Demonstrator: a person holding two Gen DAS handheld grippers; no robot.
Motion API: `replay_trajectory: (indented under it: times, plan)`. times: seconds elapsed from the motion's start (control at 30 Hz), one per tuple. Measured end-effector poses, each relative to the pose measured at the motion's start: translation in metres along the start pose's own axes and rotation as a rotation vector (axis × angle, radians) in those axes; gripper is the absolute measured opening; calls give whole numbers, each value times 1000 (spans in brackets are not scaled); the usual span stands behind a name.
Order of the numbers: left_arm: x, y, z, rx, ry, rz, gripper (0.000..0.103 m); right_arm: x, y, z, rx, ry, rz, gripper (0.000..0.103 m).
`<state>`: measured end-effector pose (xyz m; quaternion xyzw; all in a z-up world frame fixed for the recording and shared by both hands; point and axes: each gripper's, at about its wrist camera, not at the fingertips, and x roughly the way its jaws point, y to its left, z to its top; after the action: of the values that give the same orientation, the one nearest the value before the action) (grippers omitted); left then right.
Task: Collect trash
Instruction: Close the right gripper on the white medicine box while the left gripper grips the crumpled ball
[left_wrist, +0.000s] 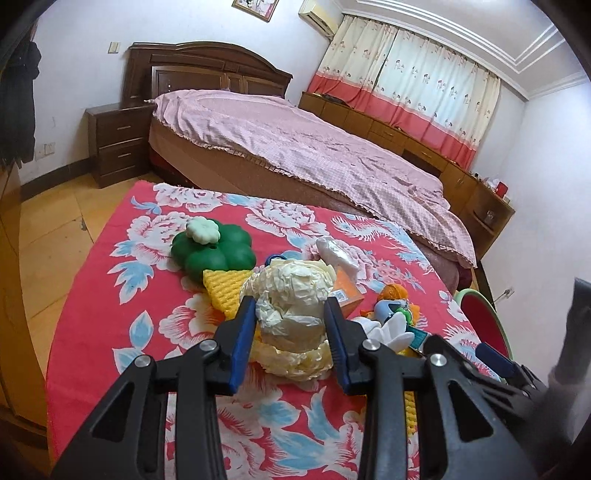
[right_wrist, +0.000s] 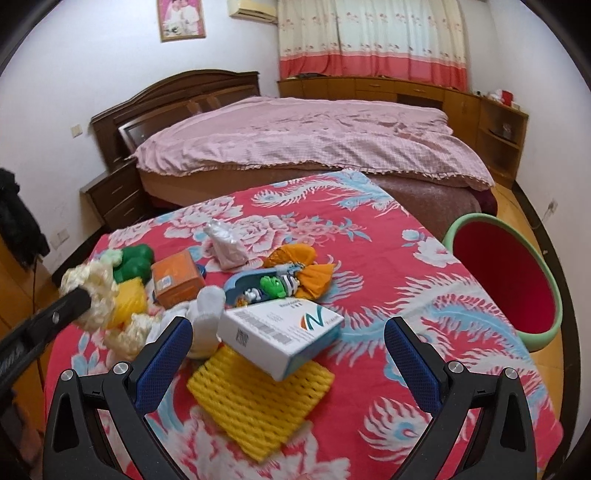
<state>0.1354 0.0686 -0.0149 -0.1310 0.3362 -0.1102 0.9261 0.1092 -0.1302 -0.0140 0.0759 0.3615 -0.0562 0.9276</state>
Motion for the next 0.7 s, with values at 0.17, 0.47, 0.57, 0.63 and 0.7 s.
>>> replay_trajectory:
  times: [0.17,0.47,0.57,0.63,0.7]
  plan:
    - [4,1,-2,-5,11,-13,38,8,1,1,20,5,-39,103]
    - [3,-2,-5,-8,19,-17,38,12,-15,-5,57,59,-27,57]
    - [-1,-6,-8,-1,19,-18,38,7,-23,-7,71,55,-22,57]
    - [-3,-10,-9,1,22,-23,38,2,-29,-9,76,46,-25,57]
    - [-7,-13,-10,2,24,-30,38,-4,-36,-10,87,42,-17,57]
